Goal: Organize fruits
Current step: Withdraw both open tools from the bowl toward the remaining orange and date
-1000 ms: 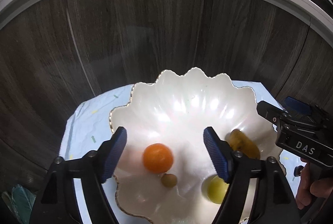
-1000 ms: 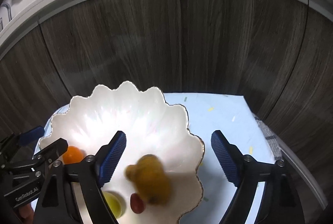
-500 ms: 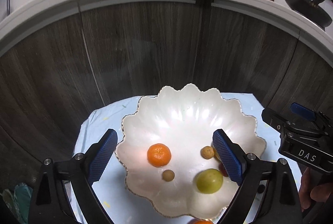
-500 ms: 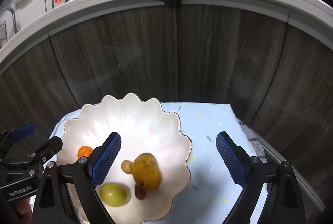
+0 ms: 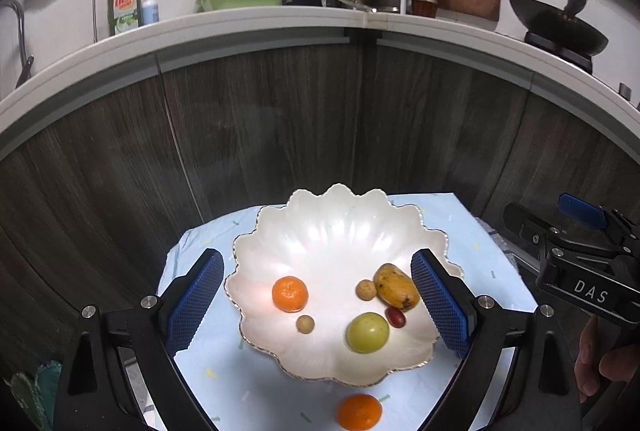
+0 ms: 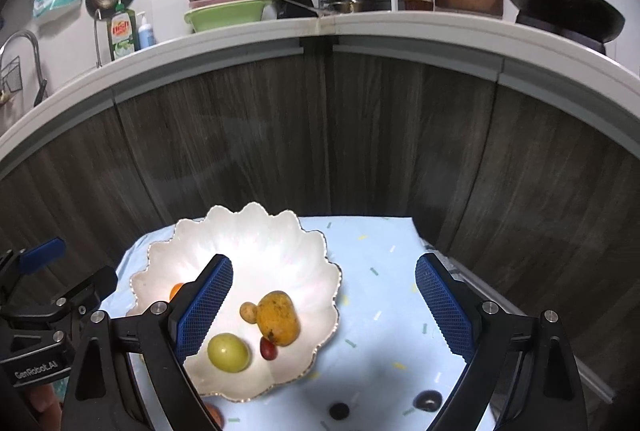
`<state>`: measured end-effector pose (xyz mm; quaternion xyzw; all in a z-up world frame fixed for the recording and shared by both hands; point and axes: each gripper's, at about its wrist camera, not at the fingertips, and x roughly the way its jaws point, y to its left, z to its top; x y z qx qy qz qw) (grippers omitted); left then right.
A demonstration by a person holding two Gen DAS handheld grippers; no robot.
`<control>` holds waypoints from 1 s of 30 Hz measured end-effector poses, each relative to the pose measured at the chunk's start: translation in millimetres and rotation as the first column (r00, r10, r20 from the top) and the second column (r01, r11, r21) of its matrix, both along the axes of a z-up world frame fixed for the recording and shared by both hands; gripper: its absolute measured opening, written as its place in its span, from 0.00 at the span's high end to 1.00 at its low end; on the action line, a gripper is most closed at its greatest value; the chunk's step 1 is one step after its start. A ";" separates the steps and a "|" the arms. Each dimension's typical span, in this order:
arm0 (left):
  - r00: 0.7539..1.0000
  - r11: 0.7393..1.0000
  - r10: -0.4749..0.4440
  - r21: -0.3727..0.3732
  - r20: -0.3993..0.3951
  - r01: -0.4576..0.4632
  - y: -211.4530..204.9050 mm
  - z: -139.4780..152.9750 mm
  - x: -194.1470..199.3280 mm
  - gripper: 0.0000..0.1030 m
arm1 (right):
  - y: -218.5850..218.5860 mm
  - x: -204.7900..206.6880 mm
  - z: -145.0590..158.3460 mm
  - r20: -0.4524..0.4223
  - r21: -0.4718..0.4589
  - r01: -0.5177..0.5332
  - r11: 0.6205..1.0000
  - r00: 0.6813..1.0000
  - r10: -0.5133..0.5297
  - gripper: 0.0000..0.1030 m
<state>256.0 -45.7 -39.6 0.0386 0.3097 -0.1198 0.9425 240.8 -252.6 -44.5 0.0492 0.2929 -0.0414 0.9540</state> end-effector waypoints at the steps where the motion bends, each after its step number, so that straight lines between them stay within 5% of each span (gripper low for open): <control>1: 1.000 1.000 -0.003 -0.002 0.003 0.003 -0.6 1.7 -4.0 0.07 | -0.4 -3.2 1.5 0.003 -0.001 0.001 1.000 1.000 -0.001 0.09; 10: 1.000 1.000 -0.019 0.013 0.012 0.019 -7.0 3.8 -33.8 0.07 | -7.3 -32.7 -0.5 0.001 0.003 0.018 1.000 1.000 -0.018 0.09; 30: 0.999 0.997 -0.043 0.067 0.000 0.043 -22.0 -39.5 -78.2 0.07 | -18.5 -72.4 -44.9 -0.031 -0.020 0.013 1.000 0.999 -0.014 0.09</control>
